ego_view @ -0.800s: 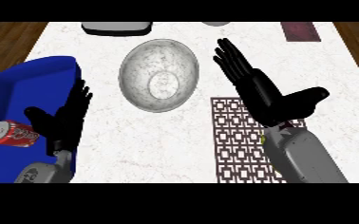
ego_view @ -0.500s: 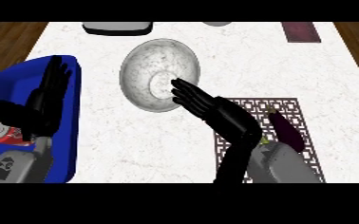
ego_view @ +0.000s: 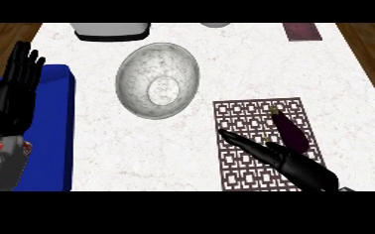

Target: Pick the pear from the placemat and place it in the bowl

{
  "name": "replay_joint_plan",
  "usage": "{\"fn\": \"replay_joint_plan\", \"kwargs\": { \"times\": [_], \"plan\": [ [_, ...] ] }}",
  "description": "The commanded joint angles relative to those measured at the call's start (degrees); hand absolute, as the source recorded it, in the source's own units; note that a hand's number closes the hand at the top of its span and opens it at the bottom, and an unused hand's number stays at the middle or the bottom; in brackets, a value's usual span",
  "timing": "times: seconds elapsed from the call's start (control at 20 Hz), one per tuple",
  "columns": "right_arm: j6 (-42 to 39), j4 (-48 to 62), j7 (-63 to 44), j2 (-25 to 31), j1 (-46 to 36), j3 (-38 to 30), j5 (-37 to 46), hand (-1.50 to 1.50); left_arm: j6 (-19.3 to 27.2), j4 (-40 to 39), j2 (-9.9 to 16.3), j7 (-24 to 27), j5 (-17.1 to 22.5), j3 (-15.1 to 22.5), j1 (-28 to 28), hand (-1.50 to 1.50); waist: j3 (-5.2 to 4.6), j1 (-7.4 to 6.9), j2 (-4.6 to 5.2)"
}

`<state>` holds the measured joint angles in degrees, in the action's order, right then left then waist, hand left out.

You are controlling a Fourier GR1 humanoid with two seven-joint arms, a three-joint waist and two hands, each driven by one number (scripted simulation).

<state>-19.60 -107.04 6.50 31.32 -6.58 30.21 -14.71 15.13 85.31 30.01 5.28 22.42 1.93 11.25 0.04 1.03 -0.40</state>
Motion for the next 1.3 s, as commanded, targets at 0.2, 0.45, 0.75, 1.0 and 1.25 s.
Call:
{"fn": "replay_joint_plan", "kwargs": {
  "times": [0.2,0.45,0.75,1.0,1.25],
  "plan": [
    [-6.99,-7.7,-3.17,15.52,-3.66,-12.4,1.99,-1.5,-0.27,1.88,-1.21,1.5,-1.23,-0.29,-2.15,0.0,-0.11,-0.96,0.17],
    [-16.78,-3.77,-6.87,25.11,-9.77,-17.81,-0.26,-1.5,-1.05,0.16,-0.92,-0.19,-1.14,-0.85,1.36,0.0,-0.11,-1.09,0.44],
    [-31.82,-2.03,-8.64,33.65,-15.76,-14.72,1.19,-1.5,-2.37,1.22,-0.62,-1.55,-1.03,-0.66,1.56,0.0,-0.1,-1.94,0.46],
    [-38.18,-0.37,-6.24,29.56,-19.58,-9.81,12.26,-1.5,-3.81,-2.83,-1.3,-0.91,-1.18,-1.89,3.6,0.0,-0.01,-1.85,0.65],
    [-41.74,5.52,-3.26,24.75,-21.01,-9.61,19.11,-1.5,-3.61,0.09,-2.74,-1.37,-2.48,-2.29,2.01,0.0,0.0,-1.85,0.51]
  ]
}}
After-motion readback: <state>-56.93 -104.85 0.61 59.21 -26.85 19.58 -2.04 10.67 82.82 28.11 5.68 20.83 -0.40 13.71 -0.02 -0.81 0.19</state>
